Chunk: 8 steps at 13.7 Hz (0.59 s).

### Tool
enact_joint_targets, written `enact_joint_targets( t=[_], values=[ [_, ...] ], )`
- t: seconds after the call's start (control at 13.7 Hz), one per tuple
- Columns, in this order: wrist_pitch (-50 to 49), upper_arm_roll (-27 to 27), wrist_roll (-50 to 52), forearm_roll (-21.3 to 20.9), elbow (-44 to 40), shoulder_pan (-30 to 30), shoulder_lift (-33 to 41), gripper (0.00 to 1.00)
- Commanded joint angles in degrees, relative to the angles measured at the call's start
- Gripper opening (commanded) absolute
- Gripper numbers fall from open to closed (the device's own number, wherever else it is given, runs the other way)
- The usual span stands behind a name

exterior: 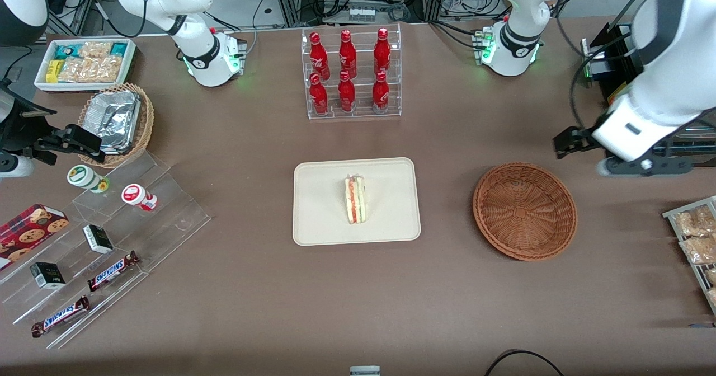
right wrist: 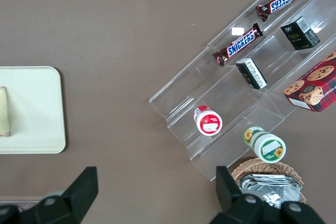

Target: Place sandwich from basket to tray

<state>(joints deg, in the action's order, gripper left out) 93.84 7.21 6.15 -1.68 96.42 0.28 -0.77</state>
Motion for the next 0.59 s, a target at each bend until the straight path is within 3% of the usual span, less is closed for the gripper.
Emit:
enact_joint_targets(
  t=[0.0,0.15,0.51],
  values=[
    [0.65,-2.73,-3.84,1.06,2.81,-0.47,3.14,1.00],
    [0.73,-2.29,-6.23,1.24,2.46,2.43,3.14,1.00],
    [0.39,-2.38,-6.41,1.06,-0.52,2.44,2.53,1.00]
  ],
)
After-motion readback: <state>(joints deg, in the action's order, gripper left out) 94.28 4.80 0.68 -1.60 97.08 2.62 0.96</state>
